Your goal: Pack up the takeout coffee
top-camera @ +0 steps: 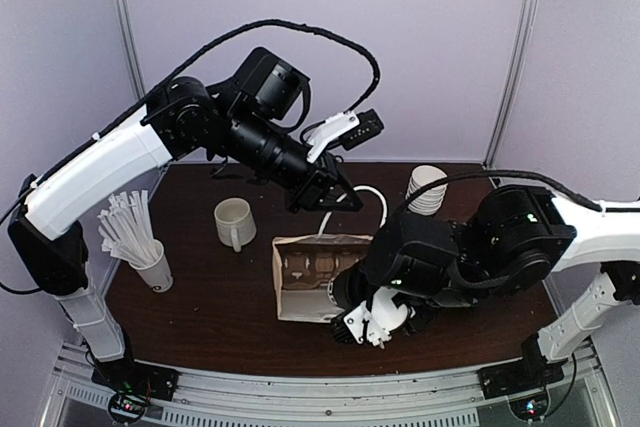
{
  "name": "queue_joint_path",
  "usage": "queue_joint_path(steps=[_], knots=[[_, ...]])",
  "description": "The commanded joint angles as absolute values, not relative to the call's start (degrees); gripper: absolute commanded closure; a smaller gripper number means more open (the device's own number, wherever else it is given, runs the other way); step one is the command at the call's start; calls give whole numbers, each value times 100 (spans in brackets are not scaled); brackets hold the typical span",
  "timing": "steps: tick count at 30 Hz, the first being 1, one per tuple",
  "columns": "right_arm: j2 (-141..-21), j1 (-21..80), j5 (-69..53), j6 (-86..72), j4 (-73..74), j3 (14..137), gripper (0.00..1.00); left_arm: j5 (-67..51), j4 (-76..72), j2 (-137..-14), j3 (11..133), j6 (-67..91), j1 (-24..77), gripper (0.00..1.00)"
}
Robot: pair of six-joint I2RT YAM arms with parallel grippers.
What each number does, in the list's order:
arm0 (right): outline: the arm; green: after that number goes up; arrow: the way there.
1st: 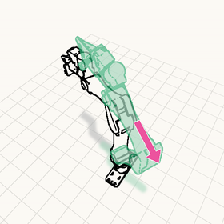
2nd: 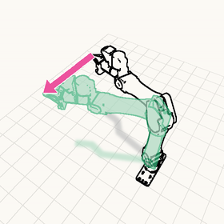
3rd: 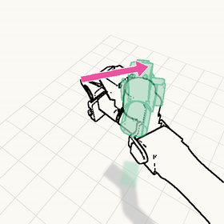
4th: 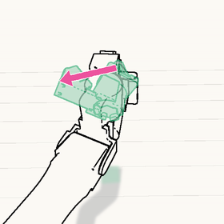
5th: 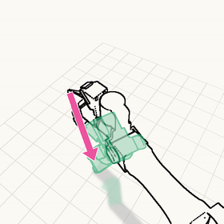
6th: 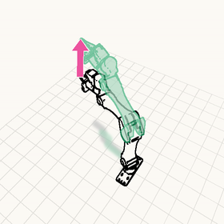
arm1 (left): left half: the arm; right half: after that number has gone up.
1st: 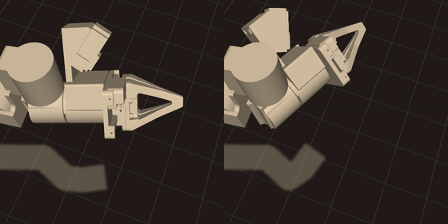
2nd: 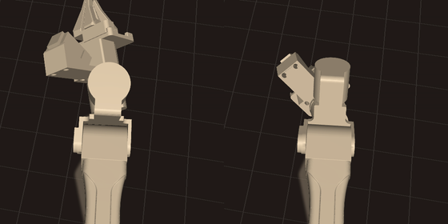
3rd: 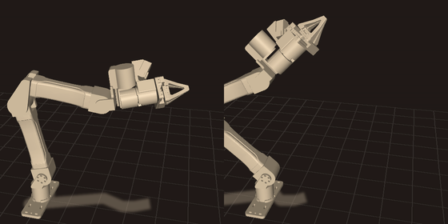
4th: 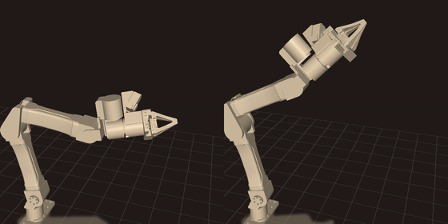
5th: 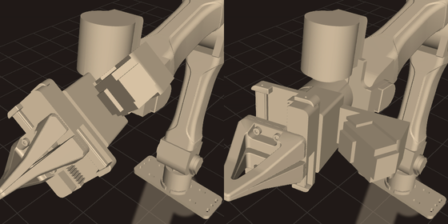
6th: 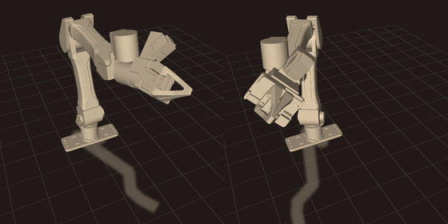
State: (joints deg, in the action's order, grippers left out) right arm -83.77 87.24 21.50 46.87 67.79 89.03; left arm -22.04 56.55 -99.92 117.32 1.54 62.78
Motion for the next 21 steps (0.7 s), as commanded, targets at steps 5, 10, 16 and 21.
queue_joint_path(steps=[5,10,16,21], knots=[[-8298,8666,3557,5144,6066,8361,36,-2281,5619,-9933,11664,396,6267,100],[-8347,8534,3711,5174,5874,8240,36,-2200,5622,-9912,11563,275,6262,92],[-8368,8150,3240,4939,6018,8358,36,-1708,5610,-9632,11521,61,6266,46],[-8499,8024,3265,4948,5967,8310,37,-1331,5466,-9238,11548,-182,6262,29]])
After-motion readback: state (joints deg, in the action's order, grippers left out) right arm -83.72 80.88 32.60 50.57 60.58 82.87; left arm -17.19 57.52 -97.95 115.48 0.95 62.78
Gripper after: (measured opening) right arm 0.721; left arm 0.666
